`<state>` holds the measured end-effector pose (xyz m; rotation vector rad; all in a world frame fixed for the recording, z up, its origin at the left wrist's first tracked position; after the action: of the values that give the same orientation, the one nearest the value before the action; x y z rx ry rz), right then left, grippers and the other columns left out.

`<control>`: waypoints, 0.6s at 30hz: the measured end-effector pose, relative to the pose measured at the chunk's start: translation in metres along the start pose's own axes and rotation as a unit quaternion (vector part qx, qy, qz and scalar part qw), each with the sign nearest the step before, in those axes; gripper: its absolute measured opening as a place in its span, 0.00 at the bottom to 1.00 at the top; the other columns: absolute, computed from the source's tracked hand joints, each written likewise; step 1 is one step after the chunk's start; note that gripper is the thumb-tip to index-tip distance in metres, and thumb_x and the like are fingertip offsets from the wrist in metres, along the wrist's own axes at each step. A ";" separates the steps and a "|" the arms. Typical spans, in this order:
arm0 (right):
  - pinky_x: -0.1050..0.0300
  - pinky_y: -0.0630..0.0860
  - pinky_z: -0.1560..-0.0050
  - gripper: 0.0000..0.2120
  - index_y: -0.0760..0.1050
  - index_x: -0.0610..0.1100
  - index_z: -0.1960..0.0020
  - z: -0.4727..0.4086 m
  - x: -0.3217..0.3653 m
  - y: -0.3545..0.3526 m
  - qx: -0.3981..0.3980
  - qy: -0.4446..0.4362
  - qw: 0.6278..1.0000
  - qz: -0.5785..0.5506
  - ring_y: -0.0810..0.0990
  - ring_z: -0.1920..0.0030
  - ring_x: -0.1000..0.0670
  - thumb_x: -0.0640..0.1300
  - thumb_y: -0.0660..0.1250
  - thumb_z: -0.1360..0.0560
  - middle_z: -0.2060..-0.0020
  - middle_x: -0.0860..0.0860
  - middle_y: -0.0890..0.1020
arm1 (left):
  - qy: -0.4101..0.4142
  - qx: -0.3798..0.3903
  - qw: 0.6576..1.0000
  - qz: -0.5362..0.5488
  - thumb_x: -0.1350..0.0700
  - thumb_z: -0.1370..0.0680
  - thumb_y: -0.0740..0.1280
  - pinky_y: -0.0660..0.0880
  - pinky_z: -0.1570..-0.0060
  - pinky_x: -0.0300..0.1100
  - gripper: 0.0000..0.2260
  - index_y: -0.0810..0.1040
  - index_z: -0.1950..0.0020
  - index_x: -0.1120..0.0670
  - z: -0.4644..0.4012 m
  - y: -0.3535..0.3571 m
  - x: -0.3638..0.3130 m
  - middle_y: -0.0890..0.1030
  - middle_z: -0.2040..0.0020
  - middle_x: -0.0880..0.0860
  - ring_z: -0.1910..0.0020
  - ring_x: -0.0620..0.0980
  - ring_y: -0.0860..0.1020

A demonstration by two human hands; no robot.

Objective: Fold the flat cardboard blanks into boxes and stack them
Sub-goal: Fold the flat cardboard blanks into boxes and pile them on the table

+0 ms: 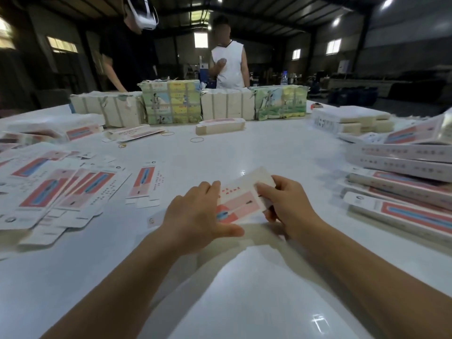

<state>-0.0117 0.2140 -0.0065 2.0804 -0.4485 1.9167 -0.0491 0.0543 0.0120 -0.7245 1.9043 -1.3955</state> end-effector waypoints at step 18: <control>0.52 0.69 0.33 0.10 0.80 0.49 0.43 0.013 0.016 0.014 0.041 -0.145 0.969 0.194 0.69 0.35 0.55 0.45 0.65 0.23 0.33 0.58 0.68 | -0.068 -0.143 0.985 -0.063 0.30 0.33 0.65 0.67 0.66 0.36 0.35 0.66 0.34 0.49 0.008 -0.023 0.015 0.74 0.48 0.47 0.59 0.46 0.72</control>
<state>-0.0041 0.1954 0.0084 2.4898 -0.9168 1.8502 -0.0517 0.0318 0.0298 -1.0668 2.0007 -1.1235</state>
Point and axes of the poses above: each hand's wrist, its own z-axis away from the middle knuckle, its own y-axis out of the palm, x = y × z, the point moved 9 cm from there along -z, towards the middle knuckle
